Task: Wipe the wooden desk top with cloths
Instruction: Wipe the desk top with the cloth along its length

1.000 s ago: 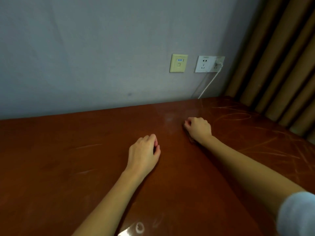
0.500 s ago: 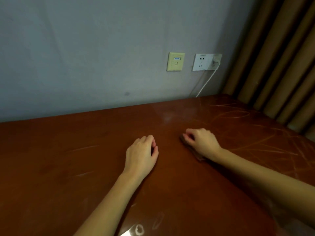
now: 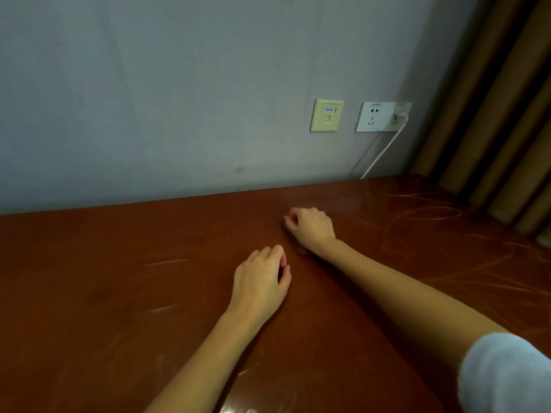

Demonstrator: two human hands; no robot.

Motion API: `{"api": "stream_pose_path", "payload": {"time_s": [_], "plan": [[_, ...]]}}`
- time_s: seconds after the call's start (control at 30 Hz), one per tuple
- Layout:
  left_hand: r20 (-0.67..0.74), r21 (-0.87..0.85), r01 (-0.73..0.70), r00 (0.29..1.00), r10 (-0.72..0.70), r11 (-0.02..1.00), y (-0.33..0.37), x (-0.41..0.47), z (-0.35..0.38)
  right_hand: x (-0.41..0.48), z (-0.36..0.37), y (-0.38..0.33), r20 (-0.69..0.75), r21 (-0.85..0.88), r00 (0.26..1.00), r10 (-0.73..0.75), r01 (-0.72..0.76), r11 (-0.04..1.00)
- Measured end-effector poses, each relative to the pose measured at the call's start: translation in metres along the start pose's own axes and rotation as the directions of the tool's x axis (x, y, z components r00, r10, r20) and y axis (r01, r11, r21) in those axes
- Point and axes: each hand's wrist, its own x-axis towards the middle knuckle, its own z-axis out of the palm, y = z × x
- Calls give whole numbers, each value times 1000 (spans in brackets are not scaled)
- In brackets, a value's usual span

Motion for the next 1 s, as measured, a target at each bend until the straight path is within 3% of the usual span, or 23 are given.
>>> {"api": "stream_pose_path", "payload": {"time_s": [0.1,0.2,0.27,0.43,0.53,0.63,0.73,0.83,1.0], "plan": [[1,7,4,1000,-4,1000,-1,-1,0,-39,-12,-4,55,60,978,-203,200,978],[4,2,2,1000,-2,1000,-1,-1,-1,-68,-28,19,145,27,952,-269,268,963],[3,-14,3,1000,-3,1000,-1,-1,0,-72,-35,46,161,-31,968,-194,201,979],[-2,-19,-14,1000,14,1000,-2,0,4,-27,-33,94,39,-102,995,88,-84,991],[-8,-20,-17,1000,17,1000,-2,2,6,18,-17,86,-38,-100,974,222,-225,969],[-3,-22,-19,1000,19,1000,-1,3,4,50,-2,57,-58,-71,961,270,-274,959],[1,-17,-25,1000,25,1000,-1,2,3,59,8,23,-38,-51,982,186,-188,981],[-5,-13,-22,1000,22,1000,-2,2,4,40,12,2,2,-17,1000,7,-7,1000],[-17,-16,-25,1000,25,1000,-3,0,5,-9,-8,23,112,46,951,-289,286,957]]}}
